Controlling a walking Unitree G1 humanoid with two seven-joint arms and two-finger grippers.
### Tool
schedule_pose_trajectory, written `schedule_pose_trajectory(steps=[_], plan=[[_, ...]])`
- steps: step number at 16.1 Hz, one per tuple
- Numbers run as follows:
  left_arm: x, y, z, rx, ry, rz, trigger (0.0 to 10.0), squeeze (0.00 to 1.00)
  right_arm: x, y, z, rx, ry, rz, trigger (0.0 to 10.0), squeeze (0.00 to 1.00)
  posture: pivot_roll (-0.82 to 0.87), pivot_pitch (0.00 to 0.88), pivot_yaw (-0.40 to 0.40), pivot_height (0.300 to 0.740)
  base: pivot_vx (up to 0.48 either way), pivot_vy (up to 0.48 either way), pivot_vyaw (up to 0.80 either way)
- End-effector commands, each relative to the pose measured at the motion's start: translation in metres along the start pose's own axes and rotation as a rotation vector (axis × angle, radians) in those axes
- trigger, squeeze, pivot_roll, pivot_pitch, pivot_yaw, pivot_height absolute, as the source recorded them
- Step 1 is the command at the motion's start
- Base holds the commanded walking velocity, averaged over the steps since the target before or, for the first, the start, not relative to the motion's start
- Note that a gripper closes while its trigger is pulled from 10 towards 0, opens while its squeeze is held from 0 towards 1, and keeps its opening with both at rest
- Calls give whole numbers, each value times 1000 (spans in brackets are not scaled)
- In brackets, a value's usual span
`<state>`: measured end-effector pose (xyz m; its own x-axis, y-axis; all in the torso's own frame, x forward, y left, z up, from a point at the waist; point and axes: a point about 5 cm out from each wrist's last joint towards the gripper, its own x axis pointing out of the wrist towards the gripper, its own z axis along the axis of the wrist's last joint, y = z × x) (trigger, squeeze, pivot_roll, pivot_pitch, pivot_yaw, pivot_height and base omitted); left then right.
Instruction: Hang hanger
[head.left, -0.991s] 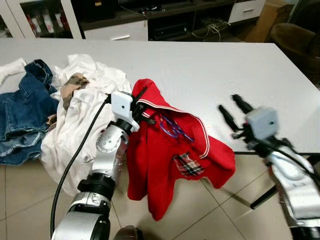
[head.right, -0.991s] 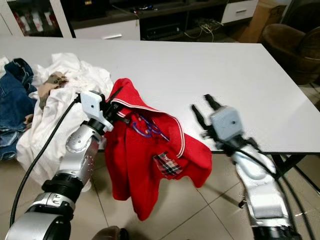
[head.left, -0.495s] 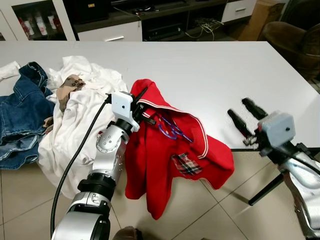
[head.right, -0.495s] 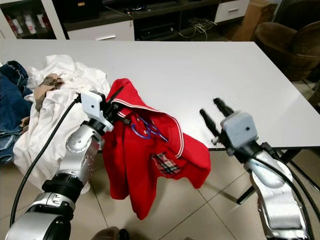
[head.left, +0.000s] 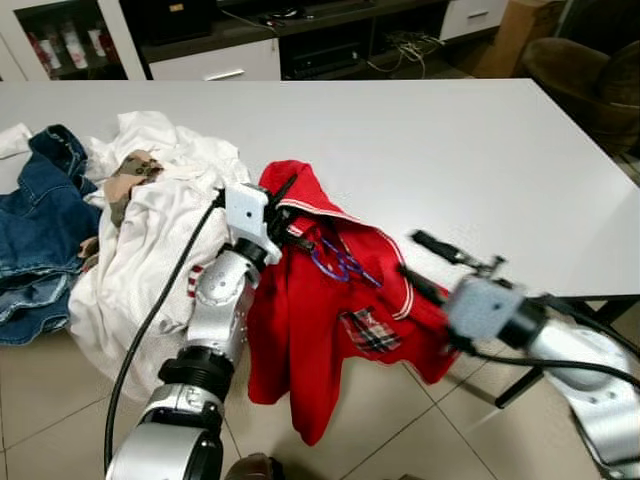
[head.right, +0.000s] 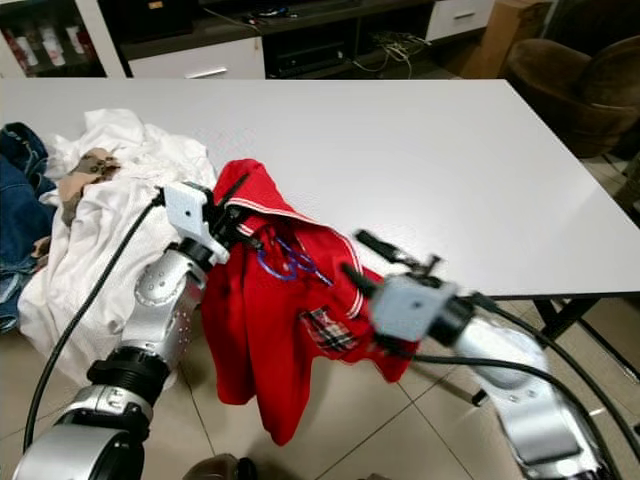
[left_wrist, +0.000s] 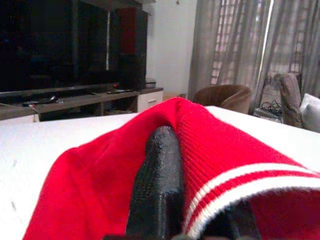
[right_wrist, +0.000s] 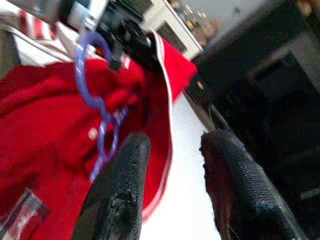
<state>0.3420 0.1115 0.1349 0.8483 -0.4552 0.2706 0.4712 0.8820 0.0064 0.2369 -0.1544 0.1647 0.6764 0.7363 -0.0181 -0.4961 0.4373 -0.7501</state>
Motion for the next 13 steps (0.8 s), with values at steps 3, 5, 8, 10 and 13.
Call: schedule_pose_trajectory(steps=[3,5,8,10,13], plan=[[2,2,3,17,-3,-3,0,0,15,8,2,-37,-38,29,10000,0,-4,28,20,740,0,0,0],[2,2,3,18,-4,2,0,0,26,12,4,-18,-61,42,10000,0,1,28,19,740,0,0,0],[1,2,3,18,-6,8,0,0,40,18,-1,8,-57,51,10000,0,8,28,14,740,0,0,0],[1,2,3,18,-7,10,0,0,44,21,-4,21,-51,52,10000,0,8,28,14,740,0,0,0],[2,2,4,20,-8,12,0,0,52,20,-9,110,-40,49,10000,0,16,26,14,740,0,0,0]])
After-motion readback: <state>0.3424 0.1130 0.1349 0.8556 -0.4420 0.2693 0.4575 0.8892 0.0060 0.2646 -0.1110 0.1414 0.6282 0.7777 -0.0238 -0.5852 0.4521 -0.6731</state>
